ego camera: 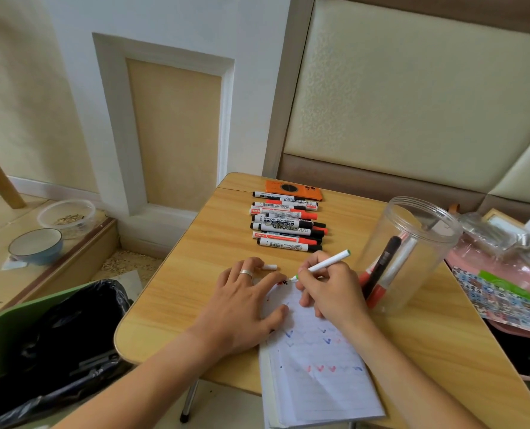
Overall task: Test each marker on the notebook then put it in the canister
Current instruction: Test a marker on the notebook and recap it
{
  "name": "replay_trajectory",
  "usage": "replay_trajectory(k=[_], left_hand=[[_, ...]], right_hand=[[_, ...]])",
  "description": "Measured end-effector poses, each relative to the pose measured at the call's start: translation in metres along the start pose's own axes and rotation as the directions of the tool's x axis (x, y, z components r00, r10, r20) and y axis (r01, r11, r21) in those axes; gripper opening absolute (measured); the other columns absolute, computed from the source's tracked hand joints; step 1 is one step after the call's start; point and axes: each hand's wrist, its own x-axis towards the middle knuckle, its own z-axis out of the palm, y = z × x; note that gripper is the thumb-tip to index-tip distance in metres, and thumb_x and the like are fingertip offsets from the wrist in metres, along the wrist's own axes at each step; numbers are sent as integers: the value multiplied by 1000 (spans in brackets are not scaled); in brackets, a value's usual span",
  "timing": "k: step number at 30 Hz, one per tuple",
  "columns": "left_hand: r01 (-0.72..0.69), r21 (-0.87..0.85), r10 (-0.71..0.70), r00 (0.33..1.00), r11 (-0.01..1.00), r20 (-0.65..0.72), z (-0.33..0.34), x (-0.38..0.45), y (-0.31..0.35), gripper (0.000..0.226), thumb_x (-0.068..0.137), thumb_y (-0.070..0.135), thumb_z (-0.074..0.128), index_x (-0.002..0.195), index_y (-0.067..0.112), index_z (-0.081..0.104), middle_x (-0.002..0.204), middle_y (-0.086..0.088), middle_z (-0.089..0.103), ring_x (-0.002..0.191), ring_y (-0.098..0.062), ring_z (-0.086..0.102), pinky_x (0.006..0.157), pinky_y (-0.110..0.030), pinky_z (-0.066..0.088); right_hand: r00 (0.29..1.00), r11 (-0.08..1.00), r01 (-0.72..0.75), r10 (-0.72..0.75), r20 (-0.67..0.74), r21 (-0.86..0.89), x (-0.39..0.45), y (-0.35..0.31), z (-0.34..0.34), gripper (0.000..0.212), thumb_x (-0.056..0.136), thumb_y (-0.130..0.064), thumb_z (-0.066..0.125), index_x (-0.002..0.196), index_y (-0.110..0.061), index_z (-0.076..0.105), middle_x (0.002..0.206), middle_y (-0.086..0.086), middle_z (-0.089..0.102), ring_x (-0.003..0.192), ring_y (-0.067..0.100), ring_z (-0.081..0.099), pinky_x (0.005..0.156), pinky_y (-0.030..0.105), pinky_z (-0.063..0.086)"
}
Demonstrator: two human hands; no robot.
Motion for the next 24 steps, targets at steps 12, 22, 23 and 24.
replay_trajectory(k=[12, 22, 23, 24], left_hand=[[-1, -1, 1, 1000, 1000, 6, -2, 0, 1, 52, 95, 66, 34, 144, 46, 32, 148, 2, 26, 139, -15, 22, 116, -35, 18], [-7, -1, 6, 1000, 1000, -12, 0, 0, 0, 54, 93, 67, 33, 142, 44, 36, 146, 2, 30, 137, -15, 25, 114, -35, 21], [-7, 4, 7, 1000, 1000, -11, 0, 0, 0, 54, 93, 67, 32, 142, 44, 36, 146, 3, 30, 137, -15, 25, 115, -35, 20], [-8, 7, 9, 1000, 1000, -12, 0, 0, 0, 54, 93, 67, 33, 143, 44, 35, 146, 3, 29, 138, -14, 24, 115, -35, 20]], right_hand=[[999, 999, -37, 37, -29, -13, 2, 1, 1, 15, 97, -15, 63, 83, -18, 65, 67, 8, 73, 56, 33, 70, 42, 26, 45], [1000, 999, -23, 23, -7, -41, 0, 0, 0, 19, 97, -17, 65, 78, -22, 64, 66, 7, 72, 58, 30, 70, 44, 27, 46], [1000, 999, -26, 26, -9, -43, 0, 1, -1, 19, 96, -17, 65, 78, -21, 64, 65, 7, 72, 57, 30, 70, 44, 27, 47], [1000, 999, -28, 28, -10, -43, 0, 1, -1, 18, 95, -17, 65, 78, -21, 64, 65, 7, 72, 56, 29, 70, 45, 27, 47]])
